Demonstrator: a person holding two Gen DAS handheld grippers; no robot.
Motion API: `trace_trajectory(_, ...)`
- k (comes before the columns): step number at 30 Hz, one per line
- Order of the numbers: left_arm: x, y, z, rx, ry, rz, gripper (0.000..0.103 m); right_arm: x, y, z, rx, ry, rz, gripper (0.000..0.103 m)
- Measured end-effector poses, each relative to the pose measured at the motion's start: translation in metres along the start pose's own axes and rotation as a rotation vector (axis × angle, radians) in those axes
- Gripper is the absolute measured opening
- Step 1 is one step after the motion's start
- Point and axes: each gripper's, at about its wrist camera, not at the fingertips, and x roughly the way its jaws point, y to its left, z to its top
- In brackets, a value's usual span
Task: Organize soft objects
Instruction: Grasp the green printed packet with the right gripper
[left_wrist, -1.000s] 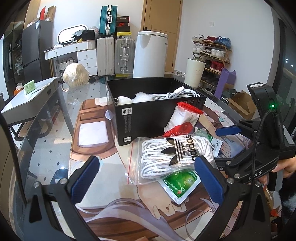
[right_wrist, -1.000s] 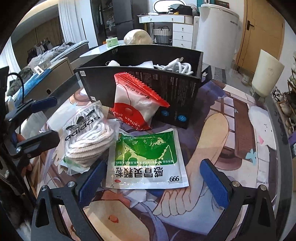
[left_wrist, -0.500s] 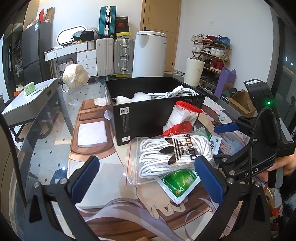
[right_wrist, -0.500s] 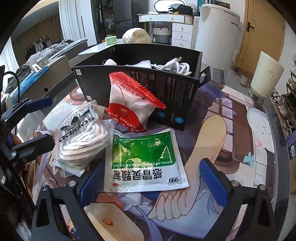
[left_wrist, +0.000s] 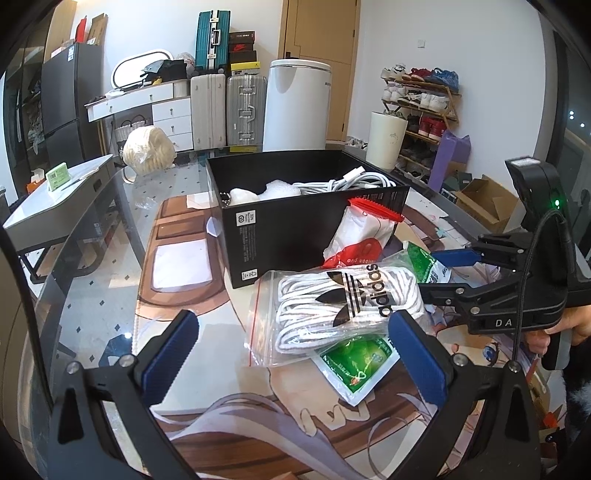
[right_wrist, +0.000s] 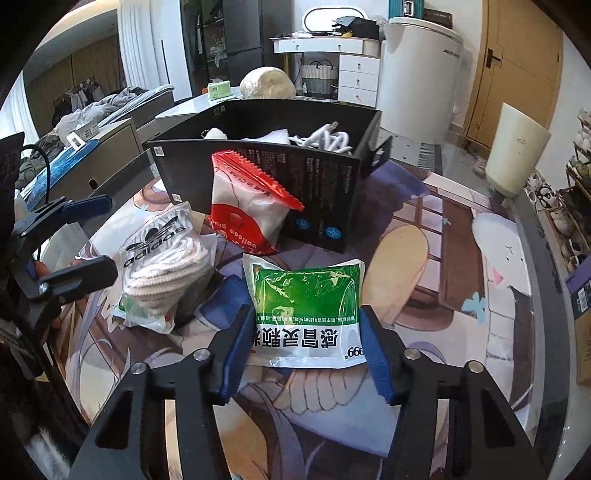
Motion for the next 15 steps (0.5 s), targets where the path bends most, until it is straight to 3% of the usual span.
trace_trajectory(15,-0.002,0.0,-0.001,-0.005,-0.005,-0.01,0.103,-0.022,-0.01,-0.022,0.054,-0.05,0.022,0.053)
